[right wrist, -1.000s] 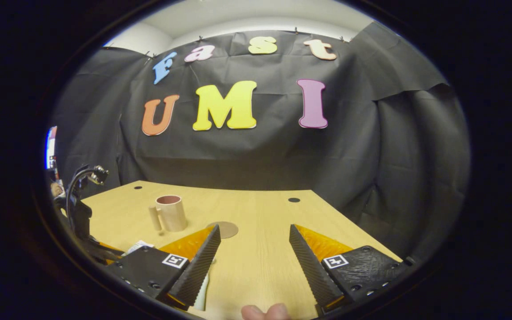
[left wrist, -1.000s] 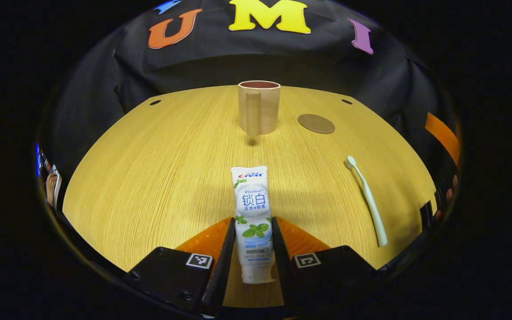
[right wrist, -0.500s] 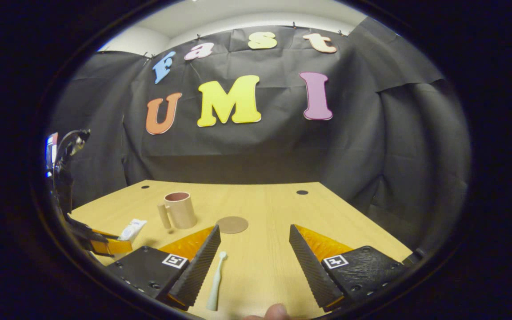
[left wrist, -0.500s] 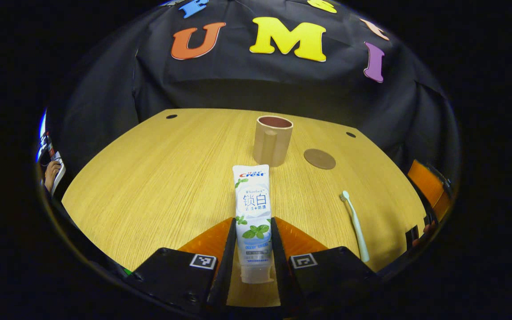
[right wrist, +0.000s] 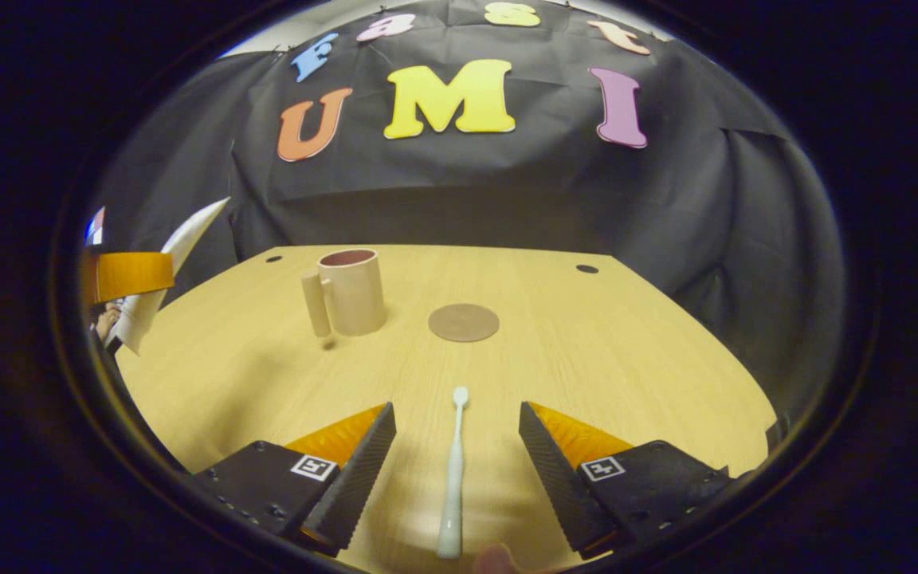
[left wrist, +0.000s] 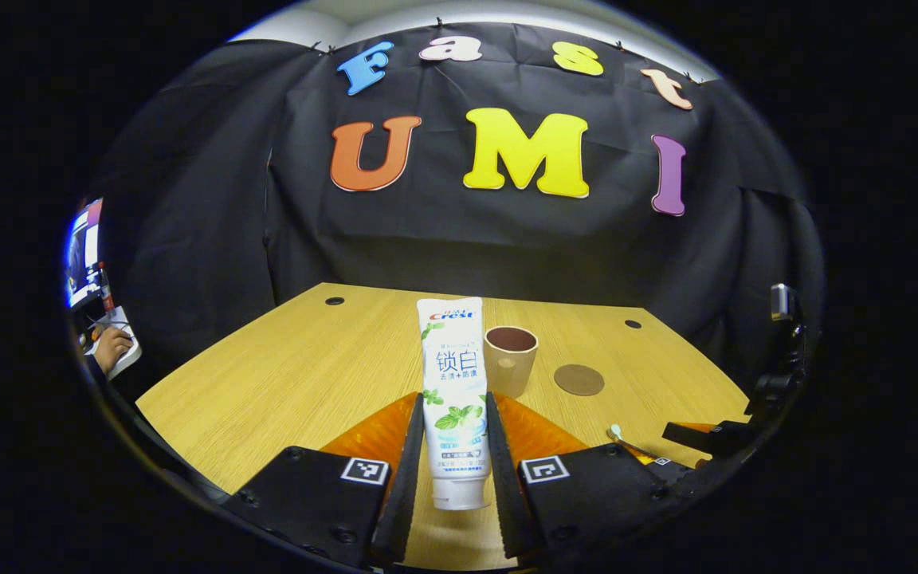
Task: Put the toothbrush and toothpaste on the desktop into the cup, then pick up the cup and place it on the coaster on the desktop.
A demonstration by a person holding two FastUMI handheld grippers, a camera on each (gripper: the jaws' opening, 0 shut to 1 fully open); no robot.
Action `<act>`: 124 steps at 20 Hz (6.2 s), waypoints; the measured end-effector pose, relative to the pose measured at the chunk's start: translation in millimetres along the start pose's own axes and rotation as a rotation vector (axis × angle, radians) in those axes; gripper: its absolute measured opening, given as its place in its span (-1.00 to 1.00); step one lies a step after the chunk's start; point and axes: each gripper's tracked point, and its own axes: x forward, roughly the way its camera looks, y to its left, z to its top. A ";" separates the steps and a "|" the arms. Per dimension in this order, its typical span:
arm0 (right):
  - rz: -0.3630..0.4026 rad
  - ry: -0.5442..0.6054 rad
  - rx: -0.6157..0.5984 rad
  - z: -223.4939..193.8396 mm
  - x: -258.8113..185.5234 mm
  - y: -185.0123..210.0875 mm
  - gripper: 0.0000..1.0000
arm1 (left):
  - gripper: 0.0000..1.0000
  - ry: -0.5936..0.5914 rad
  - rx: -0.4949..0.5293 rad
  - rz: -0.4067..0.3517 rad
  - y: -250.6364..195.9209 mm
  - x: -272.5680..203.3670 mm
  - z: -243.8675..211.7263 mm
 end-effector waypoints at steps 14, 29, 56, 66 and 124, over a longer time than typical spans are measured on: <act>0.003 0.135 0.076 -16.1 48.9 -2.1 -0.99 | -0.07 -0.043 -0.014 0.004 27.9 2.7 14.8; 0.247 -0.156 0.222 78.0 -28.2 -7.4 -1.00 | -0.09 -0.257 0.013 -0.137 -30.1 57.4 42.2; 0.299 -0.225 0.173 106.9 -43.3 -8.5 -1.00 | -0.03 -0.385 0.064 -0.163 -33.4 139.4 69.4; 0.405 -0.333 0.030 183.0 -29.8 51.9 -1.00 | 1.00 -0.386 0.059 -0.108 12.6 114.3 65.4; 0.352 -0.308 0.071 138.7 -50.0 -115.4 0.90 | 0.99 0.850 0.961 -0.584 6.3 126.5 -30.6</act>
